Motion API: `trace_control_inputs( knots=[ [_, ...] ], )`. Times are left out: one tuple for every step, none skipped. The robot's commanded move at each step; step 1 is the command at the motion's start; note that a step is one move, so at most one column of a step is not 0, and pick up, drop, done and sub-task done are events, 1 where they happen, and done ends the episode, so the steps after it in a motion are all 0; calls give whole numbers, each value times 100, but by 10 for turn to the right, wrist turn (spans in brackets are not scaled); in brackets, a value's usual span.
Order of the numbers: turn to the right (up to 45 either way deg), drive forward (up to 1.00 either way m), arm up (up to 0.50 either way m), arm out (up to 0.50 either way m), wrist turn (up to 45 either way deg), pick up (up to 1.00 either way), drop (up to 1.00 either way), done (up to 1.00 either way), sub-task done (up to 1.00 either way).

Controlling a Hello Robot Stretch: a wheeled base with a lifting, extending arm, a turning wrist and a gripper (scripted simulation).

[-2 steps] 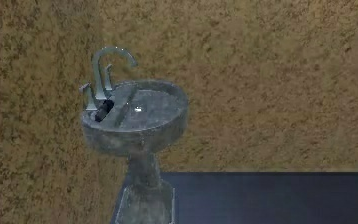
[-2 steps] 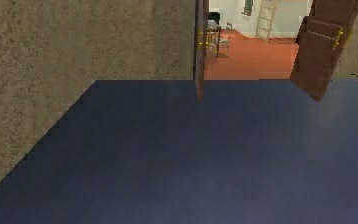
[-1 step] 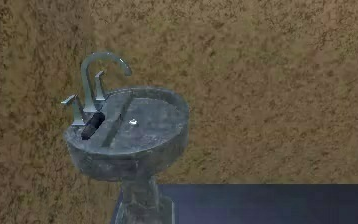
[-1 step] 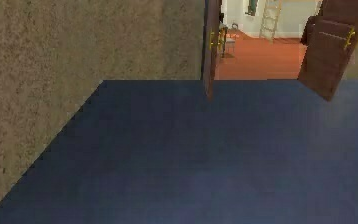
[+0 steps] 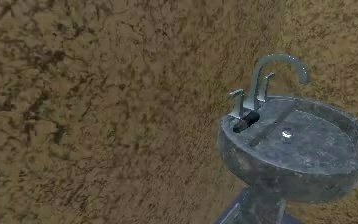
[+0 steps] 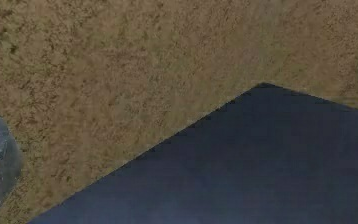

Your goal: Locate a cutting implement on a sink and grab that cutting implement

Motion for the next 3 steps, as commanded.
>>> trace_control_inputs(
  knots=[
    [-450,0,0,0,0,0,0,0,0],
    [-210,0,0,0,0,0,0,0,0],
    [0,0,50,0,0,0,0,0,0]
  ],
)
